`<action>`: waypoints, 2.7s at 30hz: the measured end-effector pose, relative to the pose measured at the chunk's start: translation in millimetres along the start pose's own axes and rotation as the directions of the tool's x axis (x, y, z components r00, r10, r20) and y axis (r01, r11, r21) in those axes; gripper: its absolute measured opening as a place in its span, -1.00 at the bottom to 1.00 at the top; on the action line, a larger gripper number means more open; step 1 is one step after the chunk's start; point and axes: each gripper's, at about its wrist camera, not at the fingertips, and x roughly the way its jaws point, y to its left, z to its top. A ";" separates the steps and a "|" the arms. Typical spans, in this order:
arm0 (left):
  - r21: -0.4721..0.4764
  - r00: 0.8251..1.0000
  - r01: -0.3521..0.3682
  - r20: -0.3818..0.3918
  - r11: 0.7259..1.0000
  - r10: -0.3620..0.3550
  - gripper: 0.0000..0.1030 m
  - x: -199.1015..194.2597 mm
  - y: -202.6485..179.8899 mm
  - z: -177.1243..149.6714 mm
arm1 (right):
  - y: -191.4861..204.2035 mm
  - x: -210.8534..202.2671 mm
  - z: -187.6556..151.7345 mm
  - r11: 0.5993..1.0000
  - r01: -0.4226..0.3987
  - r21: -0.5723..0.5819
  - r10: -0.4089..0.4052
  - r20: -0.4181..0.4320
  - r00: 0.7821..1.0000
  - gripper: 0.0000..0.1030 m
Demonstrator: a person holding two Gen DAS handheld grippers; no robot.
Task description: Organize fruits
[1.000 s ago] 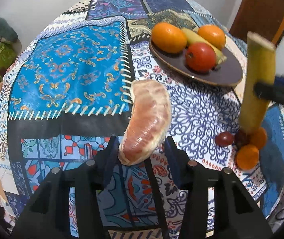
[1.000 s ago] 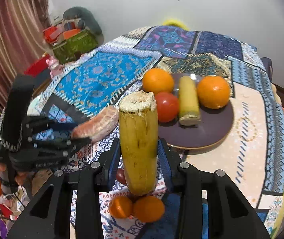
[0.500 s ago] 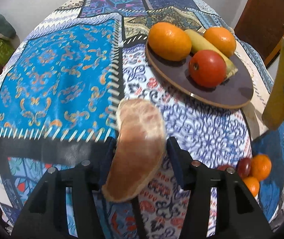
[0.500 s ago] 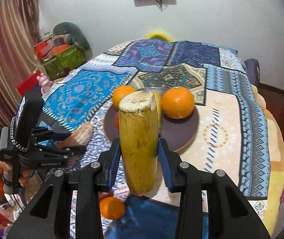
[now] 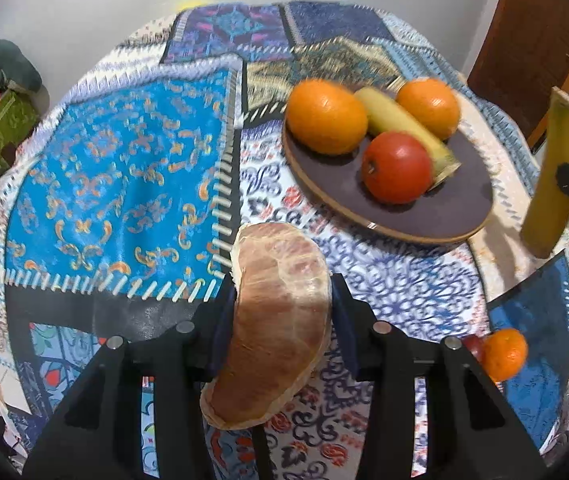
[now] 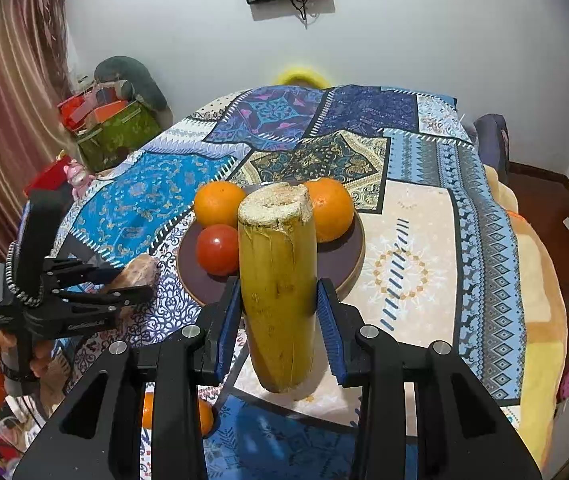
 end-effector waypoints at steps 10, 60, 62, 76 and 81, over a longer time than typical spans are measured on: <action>0.012 0.988 0.038 0.152 0.999 -0.039 -0.13 -43.6 -17.9 26.6 | -4.0 -7.2 14.6 1.000 0.013 -0.016 -0.013 0.040 0.999 -0.33; -0.031 0.980 0.054 0.196 0.998 -0.047 0.13 15.1 -30.6 91.9 | -11.9 72.2 39.8 0.999 -0.014 -0.051 0.012 -0.031 0.999 -0.32; -0.027 0.978 0.053 0.201 0.998 -0.046 0.14 9.3 -30.8 91.1 | -11.4 70.1 38.7 0.998 -0.008 -0.056 0.006 -0.034 0.999 -0.32; 0.018 0.976 0.012 0.217 1.000 -0.016 0.23 -54.9 -36.3 56.8 | -3.1 20.7 28.4 0.999 0.023 -0.045 -0.023 -0.008 1.000 -0.17; 0.027 0.976 0.000 0.219 1.000 -0.006 0.27 -77.8 -37.2 37.0 | 7.2 -2.8 22.2 0.998 0.028 -0.050 -0.027 0.007 1.000 -0.16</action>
